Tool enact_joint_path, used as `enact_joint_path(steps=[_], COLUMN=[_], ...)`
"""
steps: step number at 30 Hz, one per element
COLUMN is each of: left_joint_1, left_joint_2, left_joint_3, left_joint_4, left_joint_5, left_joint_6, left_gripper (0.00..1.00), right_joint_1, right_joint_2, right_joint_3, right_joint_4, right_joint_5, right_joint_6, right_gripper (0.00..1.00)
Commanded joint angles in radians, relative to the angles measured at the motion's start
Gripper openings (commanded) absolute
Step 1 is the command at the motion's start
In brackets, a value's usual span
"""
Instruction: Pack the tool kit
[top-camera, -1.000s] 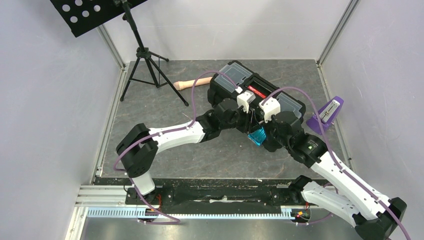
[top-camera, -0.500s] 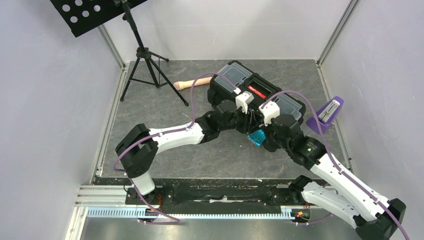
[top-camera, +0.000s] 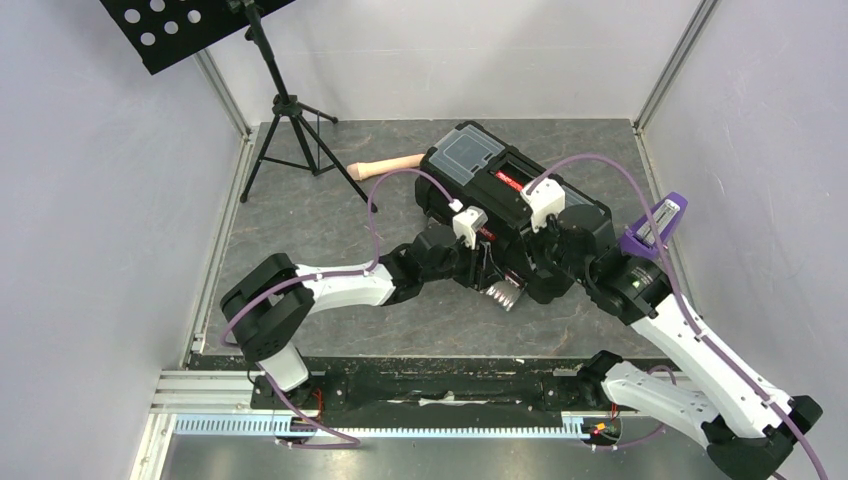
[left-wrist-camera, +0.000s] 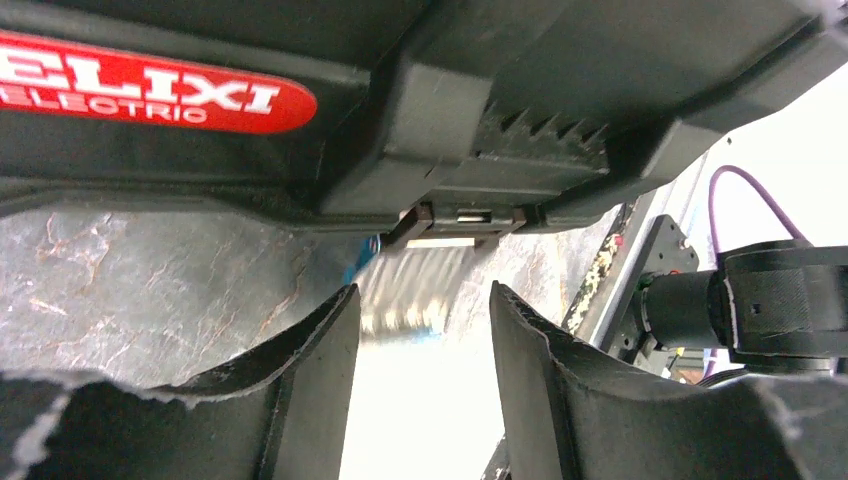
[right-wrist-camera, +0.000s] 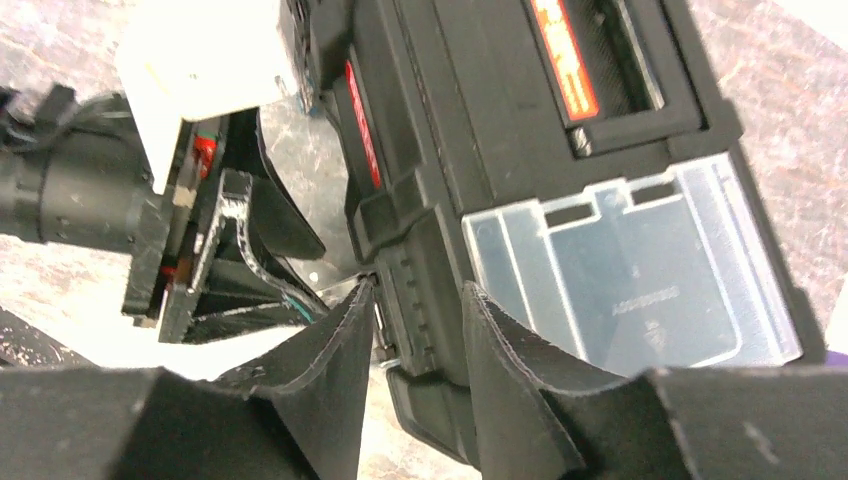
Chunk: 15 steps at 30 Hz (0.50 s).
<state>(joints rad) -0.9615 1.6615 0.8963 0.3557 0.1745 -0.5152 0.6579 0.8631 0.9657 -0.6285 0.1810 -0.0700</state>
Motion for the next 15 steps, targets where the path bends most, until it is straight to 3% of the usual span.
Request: enact_joint_path(steps=[1,6,8,12,15], left_joint_1=[0.0,0.0,0.006,0.034,0.038], left_joint_2=[-0.019,-0.076,-0.097,-0.068,0.021], left_joint_3=[0.03,-0.023,-0.088,-0.255,-0.291], left_joint_4=[0.105,0.118,0.163,0.471,0.65], left_joint_5=[-0.011,-0.064,-0.064,-0.024,0.029], left_joint_6=[0.04,0.073,0.116,0.144,0.173], left_gripper=[0.58,0.61,0.62,0.66,0.68], right_joint_1=[-0.001,-0.003,-0.002,-0.003,-0.001], right_joint_2=[0.028,0.01,-0.007,-0.042,-0.059], right_joint_3=[0.079,0.015,-0.019,-0.082,-0.114], right_joint_4=[-0.03,-0.027,-0.016,0.019,0.035], right_joint_5=[-0.019,-0.036,-0.056,-0.094,-0.105], right_joint_6=[-0.037,-0.035,-0.037,-0.052,-0.066], right_gripper=[0.41,0.44,0.51,0.63,0.71])
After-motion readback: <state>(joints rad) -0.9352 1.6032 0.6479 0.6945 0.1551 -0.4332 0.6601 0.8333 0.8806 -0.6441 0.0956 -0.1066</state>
